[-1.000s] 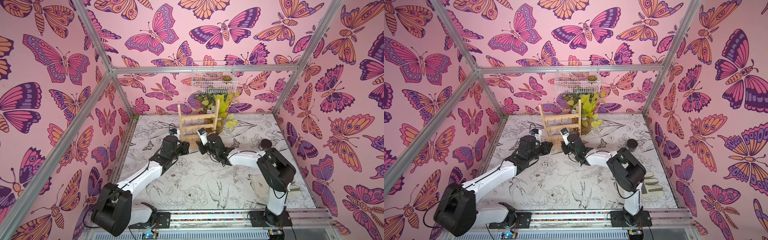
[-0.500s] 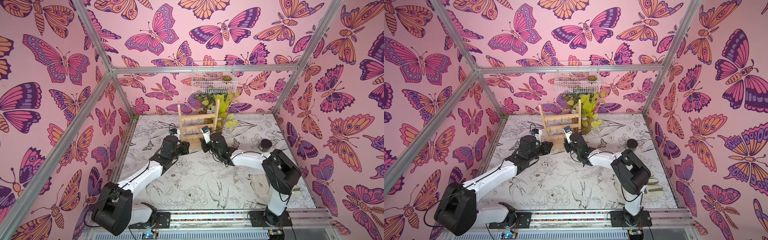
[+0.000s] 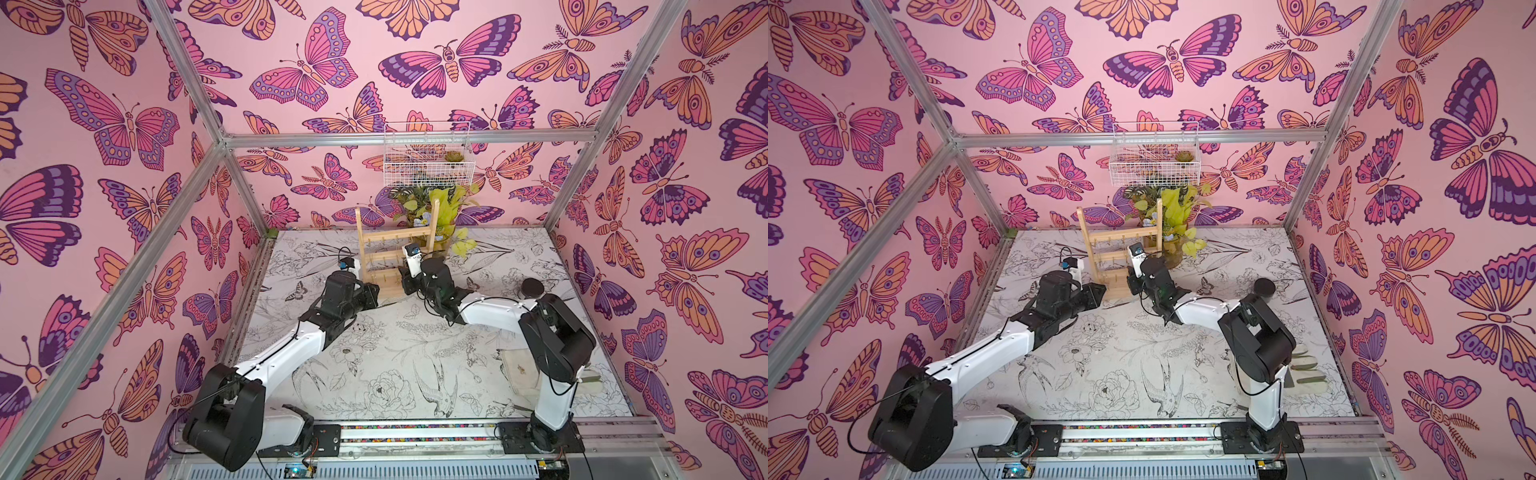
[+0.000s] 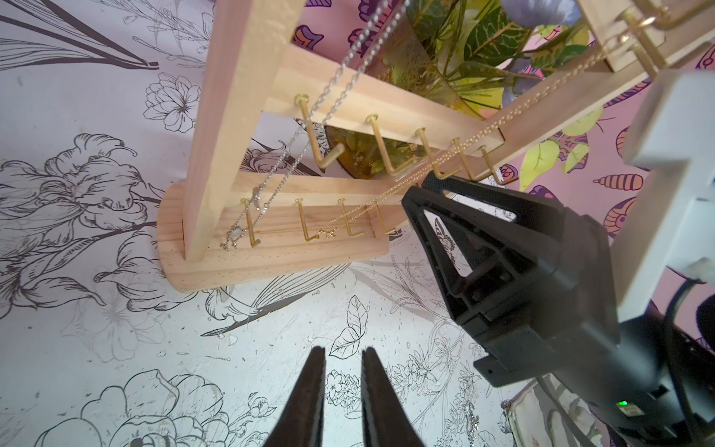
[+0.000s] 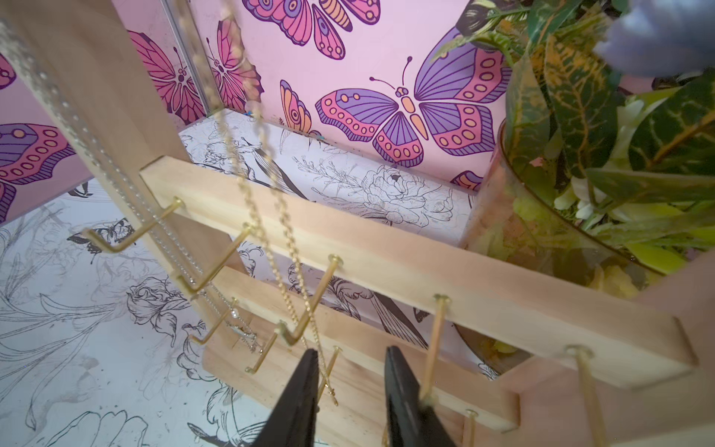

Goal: Hang the necklace on the jewelry display stand
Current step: Adjust the necklace on the stand.

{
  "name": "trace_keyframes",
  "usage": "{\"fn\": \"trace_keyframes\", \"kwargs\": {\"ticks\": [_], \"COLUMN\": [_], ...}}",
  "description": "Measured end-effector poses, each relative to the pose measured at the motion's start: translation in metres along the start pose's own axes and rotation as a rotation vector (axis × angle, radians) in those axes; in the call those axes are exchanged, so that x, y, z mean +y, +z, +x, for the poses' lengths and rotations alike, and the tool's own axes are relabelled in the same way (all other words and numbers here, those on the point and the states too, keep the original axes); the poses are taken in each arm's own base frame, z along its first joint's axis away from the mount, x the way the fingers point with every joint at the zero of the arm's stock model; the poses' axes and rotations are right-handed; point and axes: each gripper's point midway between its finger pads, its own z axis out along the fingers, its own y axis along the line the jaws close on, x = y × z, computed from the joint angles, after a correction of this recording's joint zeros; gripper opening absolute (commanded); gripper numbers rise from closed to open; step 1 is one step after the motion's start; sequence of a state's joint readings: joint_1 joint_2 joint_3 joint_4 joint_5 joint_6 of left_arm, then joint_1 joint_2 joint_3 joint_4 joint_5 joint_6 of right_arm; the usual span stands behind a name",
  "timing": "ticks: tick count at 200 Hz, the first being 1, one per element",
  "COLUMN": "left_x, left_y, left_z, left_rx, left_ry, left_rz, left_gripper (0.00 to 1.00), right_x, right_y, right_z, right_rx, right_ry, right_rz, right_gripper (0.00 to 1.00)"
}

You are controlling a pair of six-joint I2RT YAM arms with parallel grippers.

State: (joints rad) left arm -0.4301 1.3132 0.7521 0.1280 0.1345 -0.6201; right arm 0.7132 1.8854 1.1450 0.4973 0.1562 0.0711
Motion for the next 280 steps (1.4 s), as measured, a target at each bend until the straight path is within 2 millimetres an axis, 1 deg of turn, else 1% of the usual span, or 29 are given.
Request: {"fn": "trace_keyframes", "kwargs": {"ticks": [49, 97, 130, 154, 170, 280], "left_x": [0.0, 0.0, 0.0, 0.0, 0.0, 0.001], "left_y": [0.0, 0.0, 0.0, 0.0, 0.0, 0.0], "left_z": [0.0, 0.0, 0.0, 0.0, 0.0, -0.002], "left_rx": [0.0, 0.0, -0.001, -0.001, -0.001, -0.004], "left_ry": [0.002, 0.002, 0.002, 0.002, 0.002, 0.0], "left_rz": [0.0, 0.0, 0.0, 0.0, 0.0, -0.002], "left_gripper": [0.2, 0.2, 0.2, 0.21, 0.2, 0.2], "right_x": [0.002, 0.003, 0.003, 0.003, 0.003, 0.003], "right_y": [0.005, 0.011, 0.014, 0.015, 0.015, 0.015], "right_z": [0.002, 0.004, 0.004, 0.004, 0.004, 0.005], "right_rx": [0.001, -0.003, -0.01, -0.012, -0.012, -0.011], "right_ry": [0.013, 0.035, 0.041, 0.044, 0.047, 0.055], "right_rz": [-0.008, -0.008, -0.008, -0.009, -0.009, -0.008], "right_gripper": [0.3, 0.25, 0.17, 0.08, 0.05, 0.01]}}
